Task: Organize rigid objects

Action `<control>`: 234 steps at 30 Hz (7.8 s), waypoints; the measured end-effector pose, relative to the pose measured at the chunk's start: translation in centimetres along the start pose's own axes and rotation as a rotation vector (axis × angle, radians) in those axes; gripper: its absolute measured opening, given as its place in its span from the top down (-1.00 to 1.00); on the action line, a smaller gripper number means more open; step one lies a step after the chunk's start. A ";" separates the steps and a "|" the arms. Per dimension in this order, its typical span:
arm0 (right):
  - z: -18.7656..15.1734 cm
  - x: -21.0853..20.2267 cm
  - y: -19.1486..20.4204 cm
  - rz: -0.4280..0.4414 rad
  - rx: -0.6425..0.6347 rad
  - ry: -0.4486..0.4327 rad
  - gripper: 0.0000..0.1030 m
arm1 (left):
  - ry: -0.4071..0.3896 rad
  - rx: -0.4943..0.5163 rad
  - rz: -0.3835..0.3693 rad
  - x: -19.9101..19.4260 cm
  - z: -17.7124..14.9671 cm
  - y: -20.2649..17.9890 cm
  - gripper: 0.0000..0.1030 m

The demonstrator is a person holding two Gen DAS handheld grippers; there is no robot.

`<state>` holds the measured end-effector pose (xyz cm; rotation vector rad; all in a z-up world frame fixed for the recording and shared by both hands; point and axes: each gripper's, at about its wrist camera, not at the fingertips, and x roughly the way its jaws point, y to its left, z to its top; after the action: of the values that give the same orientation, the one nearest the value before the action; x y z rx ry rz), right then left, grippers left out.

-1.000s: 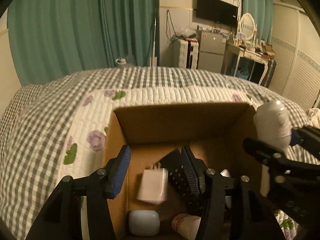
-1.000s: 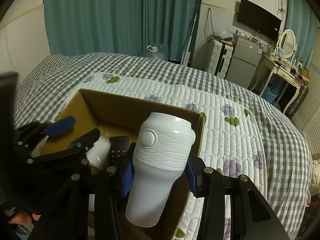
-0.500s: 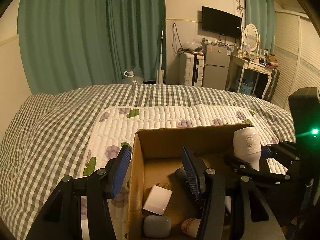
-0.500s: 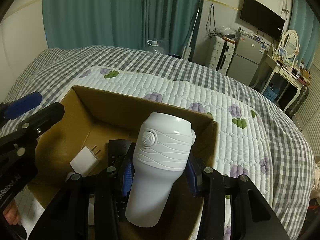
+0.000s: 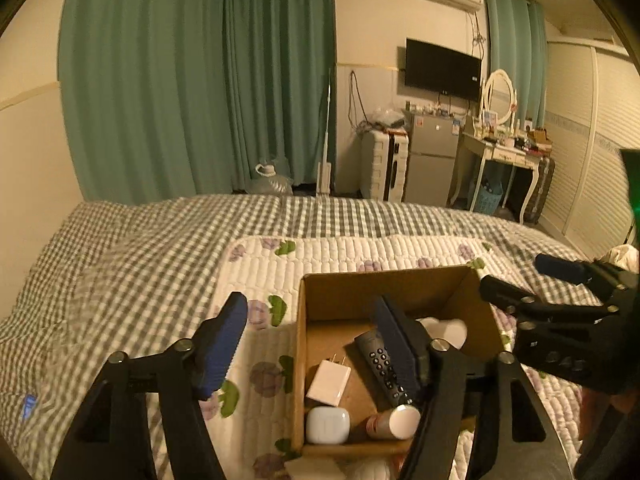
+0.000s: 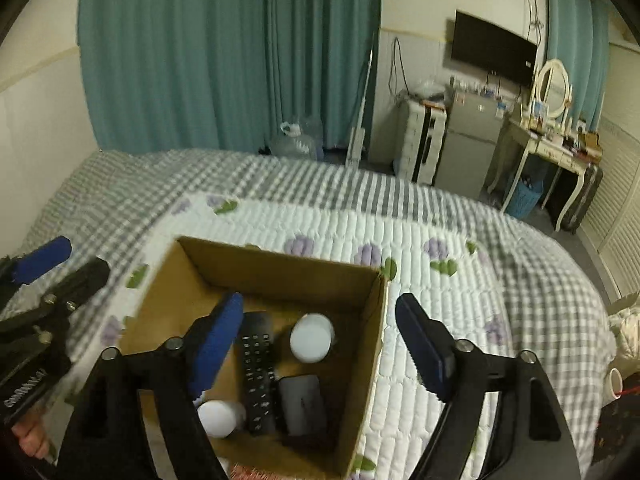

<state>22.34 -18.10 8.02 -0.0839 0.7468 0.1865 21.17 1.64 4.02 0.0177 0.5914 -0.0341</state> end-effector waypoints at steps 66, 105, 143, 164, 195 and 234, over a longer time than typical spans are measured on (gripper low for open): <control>-19.6 3.4 1.6 -0.006 0.119 0.267 -0.38 | 0.440 -0.041 0.099 10.4 -18.1 -1.4 -0.75; -8.4 -9.0 3.2 -0.001 0.042 -0.045 -0.38 | 0.070 -0.017 -0.050 -5.5 -5.5 -1.2 -0.35; -2.9 4.5 -2.0 0.029 0.038 0.004 -0.38 | 0.132 0.081 -0.004 9.8 -2.5 -4.1 -0.41; -1.8 8.0 -1.3 0.031 0.053 -0.009 -0.44 | 0.084 0.035 0.036 8.7 -2.2 -1.5 -0.42; -7.0 -19.6 2.9 -0.152 0.017 -0.417 -1.00 | -0.305 -0.005 -0.012 -14.9 -4.4 -0.2 -0.84; -14.1 -13.1 0.6 -0.124 0.100 -0.356 -1.00 | -0.199 0.024 -0.010 -8.9 -11.0 -1.2 -0.84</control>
<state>3.45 -21.33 6.66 -0.0011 0.3936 0.0432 7.63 0.99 -0.14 0.0339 0.3919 -0.0523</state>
